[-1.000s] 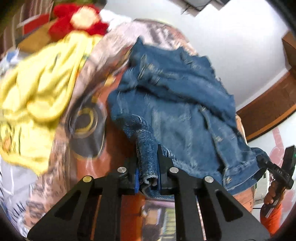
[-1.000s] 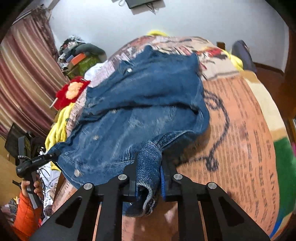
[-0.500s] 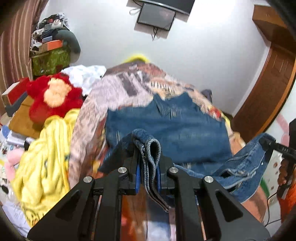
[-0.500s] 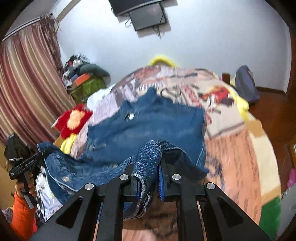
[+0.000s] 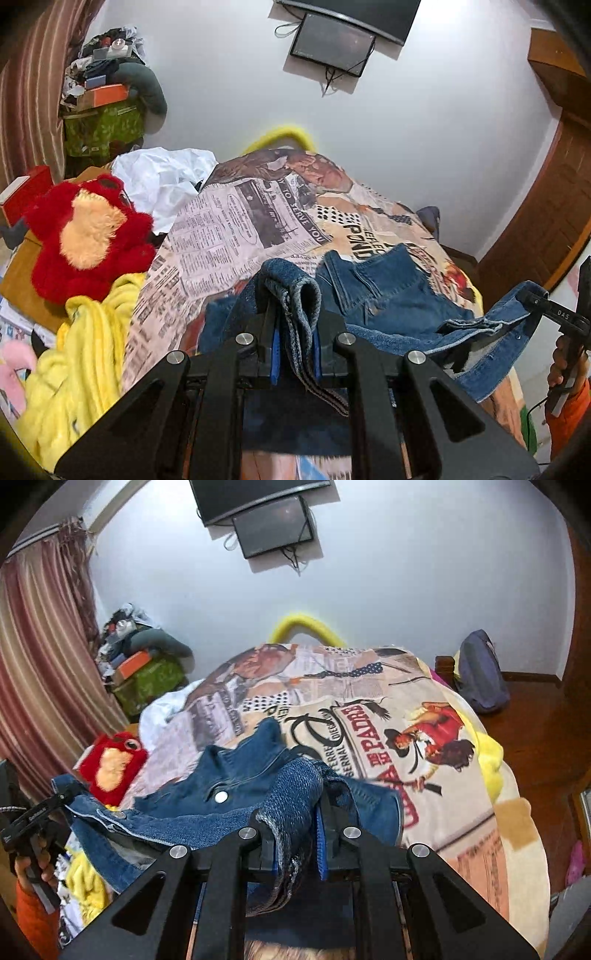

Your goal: Fold large clothes

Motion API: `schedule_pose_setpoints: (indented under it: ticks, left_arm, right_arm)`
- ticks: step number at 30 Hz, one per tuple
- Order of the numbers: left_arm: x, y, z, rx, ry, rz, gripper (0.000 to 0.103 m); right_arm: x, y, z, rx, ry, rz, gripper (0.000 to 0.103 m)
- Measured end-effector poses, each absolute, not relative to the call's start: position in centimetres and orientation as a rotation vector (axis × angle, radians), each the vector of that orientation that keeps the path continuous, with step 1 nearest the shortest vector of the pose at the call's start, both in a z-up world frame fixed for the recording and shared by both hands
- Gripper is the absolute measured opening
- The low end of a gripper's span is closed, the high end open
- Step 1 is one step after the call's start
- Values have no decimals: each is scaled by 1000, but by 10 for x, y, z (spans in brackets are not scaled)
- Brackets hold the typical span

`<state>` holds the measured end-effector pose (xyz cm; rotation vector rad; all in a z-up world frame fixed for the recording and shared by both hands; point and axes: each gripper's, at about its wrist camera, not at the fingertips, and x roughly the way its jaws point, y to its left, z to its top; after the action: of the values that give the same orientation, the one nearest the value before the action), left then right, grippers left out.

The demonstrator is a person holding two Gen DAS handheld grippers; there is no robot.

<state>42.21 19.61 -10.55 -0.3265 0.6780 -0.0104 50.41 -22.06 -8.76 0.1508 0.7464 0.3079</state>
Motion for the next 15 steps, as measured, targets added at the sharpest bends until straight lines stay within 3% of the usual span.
schedule_pose_setpoints:
  ticks: [15]
  left_arm:
    - [554,207,-210,-305,901,116,13]
  right_arm:
    - [618,-216,-175,213,892,218,12]
